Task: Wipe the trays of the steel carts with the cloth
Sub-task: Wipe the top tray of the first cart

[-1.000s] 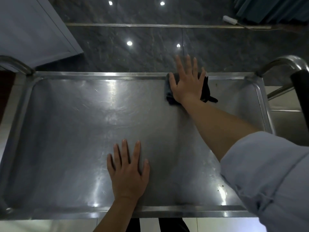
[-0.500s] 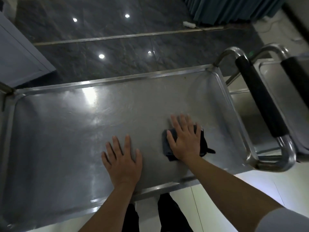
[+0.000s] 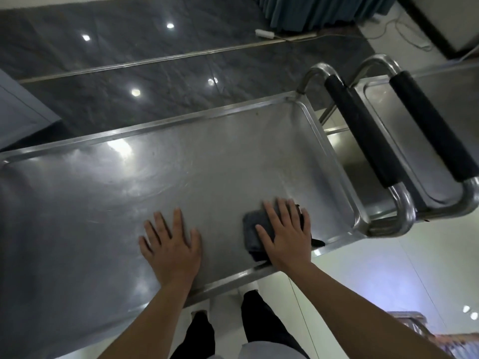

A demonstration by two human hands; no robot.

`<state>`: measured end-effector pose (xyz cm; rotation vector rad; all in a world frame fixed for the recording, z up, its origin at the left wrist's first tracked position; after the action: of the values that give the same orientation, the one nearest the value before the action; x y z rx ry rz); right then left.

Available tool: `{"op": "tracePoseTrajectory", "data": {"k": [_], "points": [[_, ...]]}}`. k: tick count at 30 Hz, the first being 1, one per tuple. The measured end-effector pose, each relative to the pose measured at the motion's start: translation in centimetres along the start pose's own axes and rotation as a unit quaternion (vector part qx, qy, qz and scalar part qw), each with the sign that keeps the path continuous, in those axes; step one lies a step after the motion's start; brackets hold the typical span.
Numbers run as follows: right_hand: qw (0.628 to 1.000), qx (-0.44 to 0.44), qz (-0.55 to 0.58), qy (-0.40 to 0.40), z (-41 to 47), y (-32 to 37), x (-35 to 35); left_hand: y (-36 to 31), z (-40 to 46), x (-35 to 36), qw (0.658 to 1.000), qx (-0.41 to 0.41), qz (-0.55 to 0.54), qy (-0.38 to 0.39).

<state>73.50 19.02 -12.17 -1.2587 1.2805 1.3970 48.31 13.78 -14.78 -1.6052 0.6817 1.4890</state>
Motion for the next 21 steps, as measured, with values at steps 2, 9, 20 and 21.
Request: {"op": "tracePoseTrajectory", "data": {"k": [2, 9, 20, 21], "points": [[1.0, -0.008, -0.015, -0.009, 1.6, -0.6, 0.1, 0.0, 0.0, 0.1, 1.0, 0.006, 0.009, -0.006], [0.998, -0.048, -0.036, -0.017, 10.5, -2.0, 0.5, -0.4, 0.3, 0.4, 0.999, 0.009, 0.046, -0.027], [0.996, -0.083, -0.012, -0.023, 28.9, 5.2, 1.5, -0.6, 0.7, 0.3, 0.996, 0.042, 0.078, -0.009], [0.996, -0.08, -0.01, -0.025, 30.6, 5.7, 1.5, -0.6, 0.8, 0.2, 0.996, 0.041, 0.08, -0.008]]}}
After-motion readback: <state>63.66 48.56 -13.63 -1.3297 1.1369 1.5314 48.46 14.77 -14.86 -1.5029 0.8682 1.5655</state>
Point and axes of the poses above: each hand's wrist, its own z-axis towards the middle knuckle, its own x-axis out of the palm, y = z × x, the point moved 2 cm from there along z, towards the middle knuckle, and after that the axes turned 11 degrees about -y, right-handed, at the moved point
